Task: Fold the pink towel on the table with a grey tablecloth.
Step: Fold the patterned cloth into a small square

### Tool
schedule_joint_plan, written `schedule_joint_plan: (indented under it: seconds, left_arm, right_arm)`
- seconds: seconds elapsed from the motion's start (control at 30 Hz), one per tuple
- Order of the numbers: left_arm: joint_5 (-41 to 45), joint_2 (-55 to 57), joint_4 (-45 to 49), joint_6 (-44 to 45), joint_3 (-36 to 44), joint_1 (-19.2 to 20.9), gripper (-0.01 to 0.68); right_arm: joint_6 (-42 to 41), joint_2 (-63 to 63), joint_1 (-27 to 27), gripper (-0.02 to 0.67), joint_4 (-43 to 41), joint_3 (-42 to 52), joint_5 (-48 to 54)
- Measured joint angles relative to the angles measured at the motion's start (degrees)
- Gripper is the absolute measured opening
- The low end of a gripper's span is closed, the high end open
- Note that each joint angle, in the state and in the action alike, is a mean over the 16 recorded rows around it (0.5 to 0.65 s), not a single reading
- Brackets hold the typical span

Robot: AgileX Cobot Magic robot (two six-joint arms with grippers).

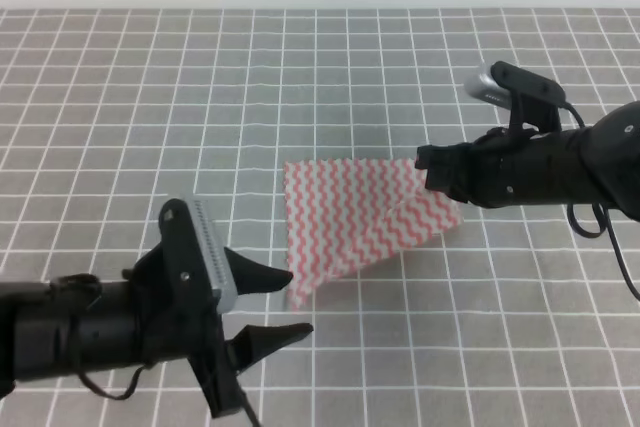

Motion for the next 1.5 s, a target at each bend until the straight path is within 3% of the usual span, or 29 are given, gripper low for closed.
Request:
schedule_joint_plan:
  seconds: [0.07, 0.5, 1.1, 1.5]
  left_arm:
    - [0.43, 1.21, -0.14, 1.35, -0.89, -0.01, 0.378]
    - [0.27, 11.56, -0.36, 4.74, -6.23, -0.4, 0.399]
    - [-16.31, 16.6, 0.06, 9.84, -8.4, -7.42, 0.397]
    - [-19.64, 18.25, -0.11, 9.03, -13.97, -8.33, 0.398]
  right_arm:
    - [-0.13, 0.03, 0.0, -0.015, 0.06, -0.09, -0.17]
    - [-0.24, 0.1, 0.0, -0.015, 0.19, -0.27, -0.5]
    - [-0.24, 0.1, 0.0, -0.015, 0.1, -0.26, -0.83]
    - [-0.24, 0.16, 0.0, -0.015, -0.11, -0.26, -0.83]
